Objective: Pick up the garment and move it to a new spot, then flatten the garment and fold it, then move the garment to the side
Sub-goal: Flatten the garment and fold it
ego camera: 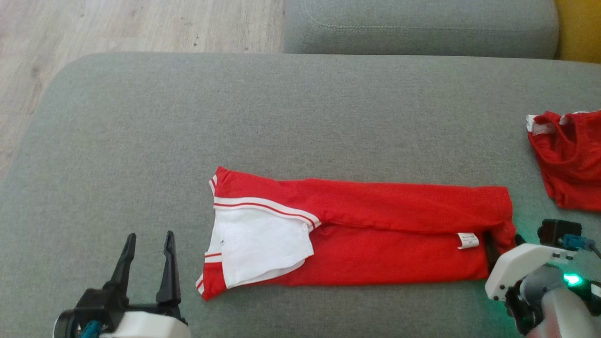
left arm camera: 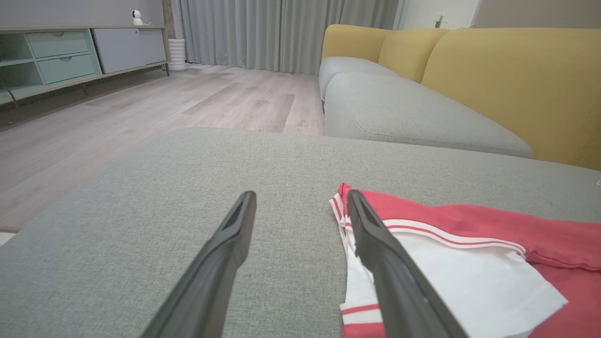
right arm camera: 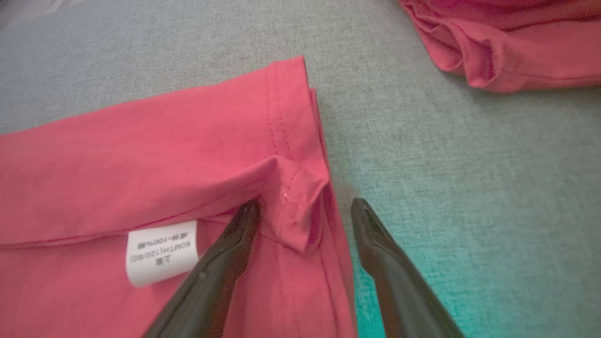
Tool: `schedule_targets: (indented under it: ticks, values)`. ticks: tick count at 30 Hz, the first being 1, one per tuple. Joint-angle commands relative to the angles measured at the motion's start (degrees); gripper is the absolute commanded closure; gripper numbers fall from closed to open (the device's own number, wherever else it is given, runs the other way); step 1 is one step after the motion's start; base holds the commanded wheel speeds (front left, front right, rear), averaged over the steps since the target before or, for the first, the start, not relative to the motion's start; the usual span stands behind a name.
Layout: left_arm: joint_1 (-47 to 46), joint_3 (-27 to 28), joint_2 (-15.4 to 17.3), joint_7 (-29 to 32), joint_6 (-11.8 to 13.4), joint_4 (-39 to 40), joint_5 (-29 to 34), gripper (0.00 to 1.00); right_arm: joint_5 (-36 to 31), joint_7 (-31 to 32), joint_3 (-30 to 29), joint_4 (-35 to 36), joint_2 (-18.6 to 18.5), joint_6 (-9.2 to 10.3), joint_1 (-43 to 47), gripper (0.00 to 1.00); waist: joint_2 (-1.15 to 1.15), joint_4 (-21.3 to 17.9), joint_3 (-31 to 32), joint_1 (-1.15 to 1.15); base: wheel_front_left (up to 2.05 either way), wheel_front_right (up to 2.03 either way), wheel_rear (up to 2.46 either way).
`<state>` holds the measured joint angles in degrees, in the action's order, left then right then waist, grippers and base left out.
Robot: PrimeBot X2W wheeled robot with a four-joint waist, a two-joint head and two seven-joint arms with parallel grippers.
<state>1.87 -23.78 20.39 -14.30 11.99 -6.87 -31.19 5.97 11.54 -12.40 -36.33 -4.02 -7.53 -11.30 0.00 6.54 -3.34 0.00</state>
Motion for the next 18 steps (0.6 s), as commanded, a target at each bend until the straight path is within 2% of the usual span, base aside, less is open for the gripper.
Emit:
schedule_targets:
  ticks: [1,2,3,4,6,7,13,18]
  values:
    - [-1.7,2.8,0.3,-0.7,-0.2,1.6,0.7,0.0,-0.3,-0.6,1.1,0.9,-0.2,0.04,-2.6,0.12,0.0,0.1,0.0,0.0,0.0,0.0,0.0]
    - [-1.7,2.9,0.2,-0.7,-0.3,1.6,0.9,0.0,-0.1,-0.5,1.1,-0.1,-0.1,0.04,-2.9,0.26,0.0,0.1,0.0,0.0,0.0,0.0,0.0]
    - [-1.6,3.1,0.1,-0.7,-0.3,1.6,1.0,0.0,0.1,-0.6,1.2,-1.0,-0.1,0.04,-3.2,0.54,0.0,0.1,0.0,0.0,0.0,0.0,0.0]
    - [-1.6,3.1,-0.1,-0.7,-0.3,1.5,1.1,0.0,0.2,-0.6,1.4,-1.9,0.0,0.04,-3.6,0.6,0.0,0.0,0.1,0.0,0.0,0.0,0.0]
    - [-1.4,3.3,-0.3,-0.7,-0.3,1.6,1.2,0.0,0.4,-1.0,1.6,-3.3,0.0,0.04,-4.3,0.77,0.0,-0.2,0.2,0.0,0.0,0.0,0.0]
    - [-1.3,3.4,-0.3,-0.7,-0.3,1.6,1.3,0.0,0.5,-1.4,1.8,-3.8,0.0,0.04,-4.6,1.0,0.0,-0.4,0.2,0.0,0.0,0.0,0.0]
    - [-0.7,3.9,-0.5,-0.7,-0.5,1.8,1.7,0.0,1.8,-4.7,3.1,-5.3,-0.8,0.04,-7.0,1.0,0.0,-2.2,0.9,0.0,0.0,0.0,0.0]
    - [-0.1,3.6,-0.7,-0.7,-0.6,1.6,1.9,0.0,3.2,-6.7,2.5,-4.0,-3.2,0.04,-7.6,1.0,0.0,-4.1,1.9,0.0,0.0,0.0,0.0]
